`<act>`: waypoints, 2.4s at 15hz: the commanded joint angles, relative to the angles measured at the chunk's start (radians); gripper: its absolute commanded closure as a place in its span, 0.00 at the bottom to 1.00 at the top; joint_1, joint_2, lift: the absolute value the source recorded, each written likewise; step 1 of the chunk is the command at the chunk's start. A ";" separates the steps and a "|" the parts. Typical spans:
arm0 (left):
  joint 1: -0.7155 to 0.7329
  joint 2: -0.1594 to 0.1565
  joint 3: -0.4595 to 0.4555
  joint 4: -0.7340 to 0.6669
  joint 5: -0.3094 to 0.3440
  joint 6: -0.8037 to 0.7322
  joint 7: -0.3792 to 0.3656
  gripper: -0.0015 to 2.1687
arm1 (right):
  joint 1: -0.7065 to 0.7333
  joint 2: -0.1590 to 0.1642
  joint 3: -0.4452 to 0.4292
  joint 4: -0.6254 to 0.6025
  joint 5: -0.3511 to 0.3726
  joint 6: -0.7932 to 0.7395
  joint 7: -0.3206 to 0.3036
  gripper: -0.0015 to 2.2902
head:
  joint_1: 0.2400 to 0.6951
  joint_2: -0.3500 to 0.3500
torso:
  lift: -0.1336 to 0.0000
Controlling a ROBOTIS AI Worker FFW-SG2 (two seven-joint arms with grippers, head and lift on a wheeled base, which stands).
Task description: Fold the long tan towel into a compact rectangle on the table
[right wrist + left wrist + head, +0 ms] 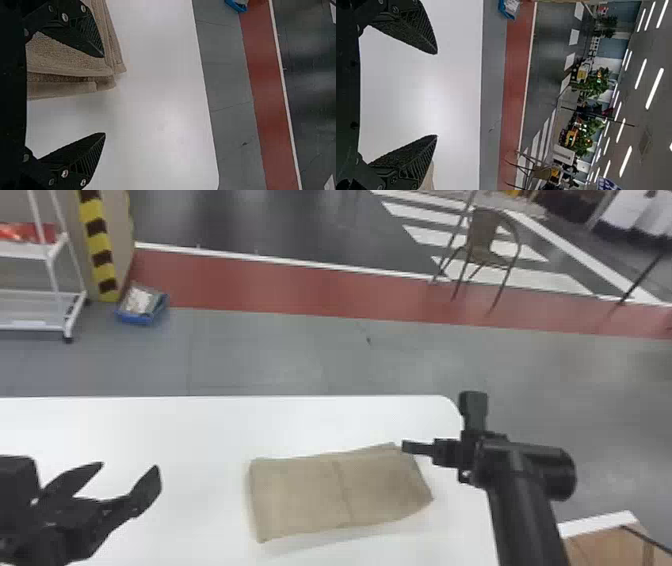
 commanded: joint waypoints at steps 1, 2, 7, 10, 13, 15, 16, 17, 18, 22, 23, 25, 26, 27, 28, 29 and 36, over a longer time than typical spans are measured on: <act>-0.003 -0.001 0.001 0.003 0.000 0.000 0.000 0.07 | -0.001 0.001 0.023 0.005 0.009 0.000 -0.004 0.10 | 1.00 0.06 | 1.00; -0.005 -0.001 0.001 0.004 0.000 0.000 0.000 0.07 | -0.001 0.001 0.034 0.005 0.015 0.006 -0.004 0.10 | 1.00 0.07 | 1.00; -0.009 -0.001 0.004 0.017 0.000 0.000 -0.003 0.07 | 0.005 0.004 0.068 0.010 0.061 0.049 -0.002 0.12 | 1.00 0.08 | 1.00; -0.012 0.001 0.007 0.024 0.000 0.000 -0.008 0.07 | 0.005 0.004 0.068 0.021 0.058 0.043 -0.002 0.20 | 1.00 0.08 | 1.00; -0.012 0.001 0.018 0.026 0.000 0.000 -0.018 0.07 | 0.005 0.007 0.068 0.022 0.048 0.043 -0.002 0.20 | 1.00 0.09 | 1.00; -0.012 0.001 0.024 0.024 0.000 0.000 -0.020 0.07 | 0.004 0.006 0.065 0.021 0.046 0.049 -0.002 0.20 | 1.00 0.09 | 1.00; -0.012 0.001 0.025 0.024 0.002 -0.003 -0.020 0.07 | -0.001 0.006 0.068 0.021 0.046 0.052 -0.002 0.20 | 1.00 0.09 | 1.00; -0.012 -0.001 0.027 0.026 0.002 -0.003 -0.021 0.07 | -0.004 0.007 0.069 0.021 0.054 0.052 -0.002 0.20 | 1.00 0.10 | 1.00; -0.012 -0.001 0.029 0.027 0.002 -0.003 -0.020 0.07 | -0.007 0.009 0.074 0.021 0.055 0.049 -0.002 0.21 | 1.00 0.10 | 1.00; -0.014 -0.001 0.032 0.029 0.002 -0.003 -0.021 0.07 | -0.018 0.012 0.080 0.022 0.055 0.055 -0.002 0.23 | 1.00 0.11 | 1.00; -0.014 -0.001 0.033 0.029 0.002 -0.003 -0.021 0.07 | -0.018 0.012 0.083 0.022 0.057 0.055 -0.002 0.23 | 1.00 0.12 | 1.00; -0.016 0.001 0.033 0.032 0.002 -0.003 -0.021 0.07 | -0.022 0.012 0.094 0.031 0.057 0.055 -0.002 0.23 | 1.00 0.12 | 1.00; -0.016 0.001 0.033 0.033 0.003 -0.006 -0.021 0.07 | -0.024 0.012 0.094 0.031 0.057 0.055 -0.002 0.23 | 1.00 0.12 | 1.00; -0.017 0.001 0.033 0.035 0.003 -0.006 -0.021 0.07 | -0.024 0.012 0.094 0.031 0.057 0.055 -0.002 0.23 | 1.00 0.13 | 1.00; -0.016 0.001 0.035 0.035 0.003 -0.006 -0.023 0.07 | -0.024 0.010 0.094 0.031 0.057 0.067 -0.001 0.23 | 1.00 0.13 | 1.00; -0.016 0.001 0.036 0.035 0.003 -0.006 -0.025 0.07 | -0.022 0.010 0.094 0.031 0.058 0.073 0.004 0.23 | 1.00 0.13 | 1.00; -0.016 0.001 0.041 0.035 0.009 -0.006 -0.028 0.07 | -0.021 0.009 0.085 0.031 0.060 0.086 0.013 0.23 | 1.00 0.13 | 1.00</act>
